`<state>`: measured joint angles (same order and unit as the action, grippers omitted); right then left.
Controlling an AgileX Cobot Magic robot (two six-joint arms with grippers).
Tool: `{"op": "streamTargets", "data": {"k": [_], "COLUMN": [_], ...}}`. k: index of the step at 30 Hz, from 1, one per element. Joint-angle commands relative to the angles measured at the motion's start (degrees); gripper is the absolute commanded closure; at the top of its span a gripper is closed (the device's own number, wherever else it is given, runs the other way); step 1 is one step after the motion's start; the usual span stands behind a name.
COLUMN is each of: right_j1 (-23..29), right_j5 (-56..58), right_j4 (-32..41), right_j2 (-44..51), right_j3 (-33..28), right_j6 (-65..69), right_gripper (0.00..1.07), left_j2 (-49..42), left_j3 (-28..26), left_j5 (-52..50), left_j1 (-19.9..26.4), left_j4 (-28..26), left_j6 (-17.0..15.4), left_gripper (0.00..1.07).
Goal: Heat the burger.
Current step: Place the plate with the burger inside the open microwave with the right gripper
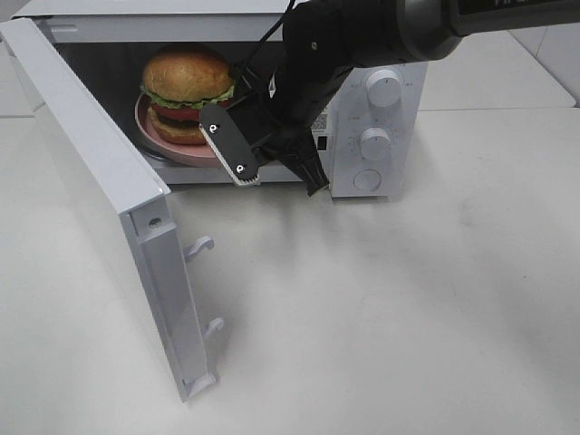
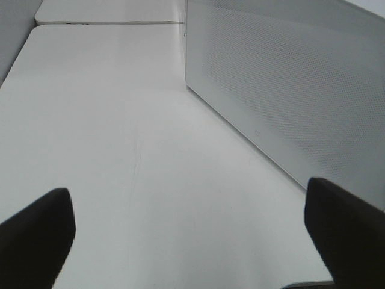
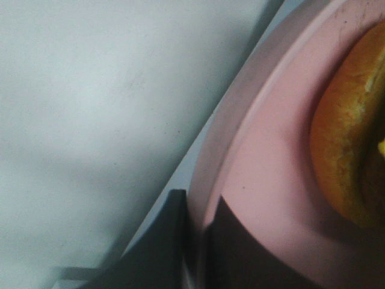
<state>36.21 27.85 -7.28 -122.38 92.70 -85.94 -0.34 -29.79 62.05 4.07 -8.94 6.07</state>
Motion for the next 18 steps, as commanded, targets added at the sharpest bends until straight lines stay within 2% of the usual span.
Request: {"op": "streamTargets", "data": {"k": [1, 18], "right_j1": [-0.2, -0.1], "right_j5": [-2.2, -0.9], "right_j4": [-1.3, -2.4], "right_j2": [-0.4, -9.2], "right_j3": [2.5, 15.2], "right_j6": [2.8, 8.0], "right_gripper": [1.07, 1.07], "left_j2": [-1.0, -1.0], "left_j3": [0.2, 0.2], "left_j5": [-0.7, -0.7], "left_j1": [0.2, 0.2], "left_j4": [-0.1, -0.1], "left_j6": [-0.2, -0.2], "left_gripper": [0.1, 0.1]}}
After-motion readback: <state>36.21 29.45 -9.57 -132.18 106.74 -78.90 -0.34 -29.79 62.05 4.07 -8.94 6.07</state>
